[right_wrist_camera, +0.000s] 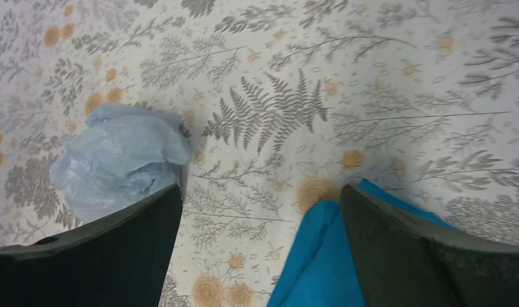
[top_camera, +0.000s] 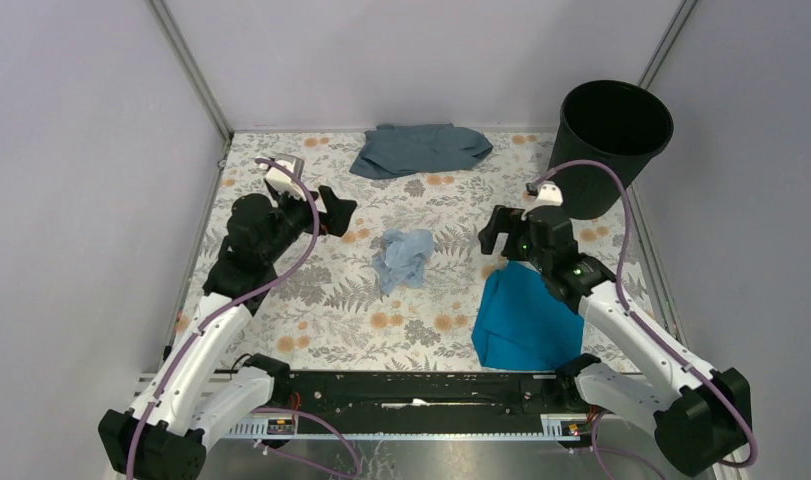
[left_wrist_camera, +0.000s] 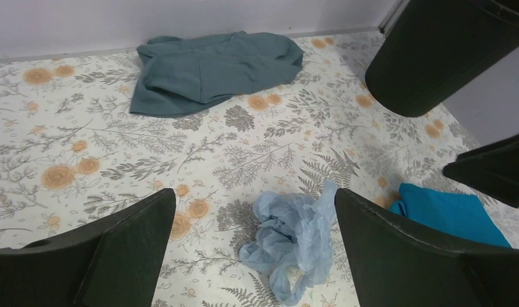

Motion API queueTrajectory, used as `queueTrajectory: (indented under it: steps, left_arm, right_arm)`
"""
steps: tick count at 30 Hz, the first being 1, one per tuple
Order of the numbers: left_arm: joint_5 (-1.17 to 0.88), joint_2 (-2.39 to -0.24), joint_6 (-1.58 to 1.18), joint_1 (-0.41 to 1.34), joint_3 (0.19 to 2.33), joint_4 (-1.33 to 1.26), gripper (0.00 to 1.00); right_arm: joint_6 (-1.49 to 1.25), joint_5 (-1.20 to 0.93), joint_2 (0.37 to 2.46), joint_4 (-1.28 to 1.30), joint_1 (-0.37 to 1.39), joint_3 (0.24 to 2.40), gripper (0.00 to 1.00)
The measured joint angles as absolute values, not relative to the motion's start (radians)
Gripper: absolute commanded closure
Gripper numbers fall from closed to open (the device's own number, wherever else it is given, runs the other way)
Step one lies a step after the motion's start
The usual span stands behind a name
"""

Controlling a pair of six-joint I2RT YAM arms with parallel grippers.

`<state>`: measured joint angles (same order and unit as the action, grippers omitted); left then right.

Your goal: Put the trash bags into the trash bin

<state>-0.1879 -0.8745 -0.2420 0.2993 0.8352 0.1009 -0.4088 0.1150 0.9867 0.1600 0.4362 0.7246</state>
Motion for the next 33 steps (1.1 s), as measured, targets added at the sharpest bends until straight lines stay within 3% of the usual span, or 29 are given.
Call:
queueTrajectory:
  steps: [25,33]
  left_arm:
    - [-0.105,-0.897,-0.308,0.361,0.862,0.26,0.01]
    - [-0.232,-0.793,-0.521,0.361,0.617,0.239,0.02]
  right_arm:
    - [-0.582,0.009,1.34,0.019,0.833,0.791,0.0]
    - [-0.604,0.016,1.395,-0.095,0.838,0.78,0.0]
